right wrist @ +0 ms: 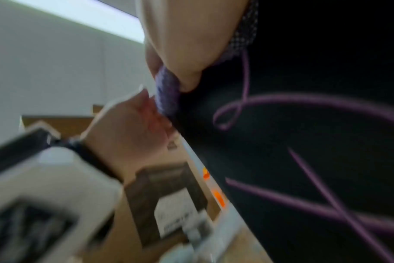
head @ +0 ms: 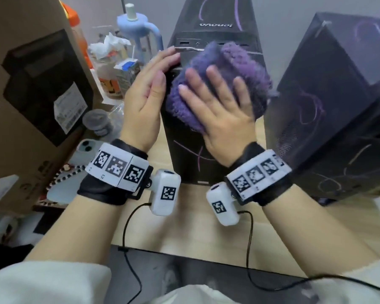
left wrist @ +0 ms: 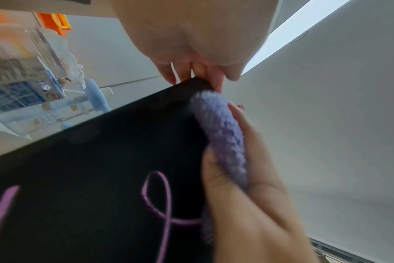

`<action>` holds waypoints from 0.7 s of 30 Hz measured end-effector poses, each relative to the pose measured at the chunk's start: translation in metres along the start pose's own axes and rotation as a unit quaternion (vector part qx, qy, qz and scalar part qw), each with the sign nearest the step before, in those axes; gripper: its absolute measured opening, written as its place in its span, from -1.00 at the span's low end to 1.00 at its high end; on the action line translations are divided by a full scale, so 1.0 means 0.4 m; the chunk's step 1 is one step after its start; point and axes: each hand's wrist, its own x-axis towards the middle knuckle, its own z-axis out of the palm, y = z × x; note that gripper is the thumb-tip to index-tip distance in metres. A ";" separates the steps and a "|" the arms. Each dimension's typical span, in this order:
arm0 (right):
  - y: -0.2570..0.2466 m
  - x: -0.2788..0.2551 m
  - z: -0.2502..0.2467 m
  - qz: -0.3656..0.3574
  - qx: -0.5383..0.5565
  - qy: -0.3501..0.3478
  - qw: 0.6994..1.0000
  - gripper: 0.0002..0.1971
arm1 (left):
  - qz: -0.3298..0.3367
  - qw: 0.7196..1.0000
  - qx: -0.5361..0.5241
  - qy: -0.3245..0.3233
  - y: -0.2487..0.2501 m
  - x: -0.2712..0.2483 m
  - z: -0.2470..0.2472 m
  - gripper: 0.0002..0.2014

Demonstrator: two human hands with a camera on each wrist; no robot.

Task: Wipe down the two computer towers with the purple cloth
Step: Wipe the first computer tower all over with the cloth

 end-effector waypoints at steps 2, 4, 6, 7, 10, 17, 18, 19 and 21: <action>-0.033 -0.053 0.049 -0.036 -0.013 -0.067 0.997 -0.48 | 0.003 1.000 0.000 0.003 -0.002 -0.002 0.004 -0.60; -0.050 -0.120 0.092 -0.097 0.007 -0.145 0.985 -0.50 | 0.009 1.000 0.005 0.009 -0.007 -0.006 0.008 -0.62; -0.052 -0.181 0.126 -0.141 0.032 -0.221 0.964 -0.53 | 0.014 1.000 0.011 0.014 -0.011 -0.010 0.011 -0.63; -0.051 -0.203 0.133 -0.156 0.039 -0.259 0.952 -0.53 | 0.015 1.000 0.010 0.015 -0.013 -0.012 0.012 -0.63; -0.044 -0.224 0.133 -0.204 0.021 -0.319 0.925 -0.48 | 0.011 1.000 -0.005 0.019 -0.013 -0.011 0.017 -0.64; 0.007 -0.081 0.048 -0.079 -0.058 -0.062 0.993 -0.46 | 0.006 0.998 -0.059 0.015 -0.013 -0.004 0.017 -0.65; 0.013 -0.046 0.029 -0.034 -0.074 -0.020 0.997 -0.48 | 0.002 0.998 -0.065 0.013 -0.013 -0.002 0.015 -0.64; 0.014 -0.019 0.018 0.005 -0.082 0.008 0.997 -0.49 | -0.002 0.998 -0.069 0.013 -0.014 -0.001 0.013 -0.64; 0.002 -0.001 0.025 0.055 -0.091 0.021 0.994 -0.48 | -0.006 0.997 -0.074 0.014 -0.014 0.001 0.010 -0.63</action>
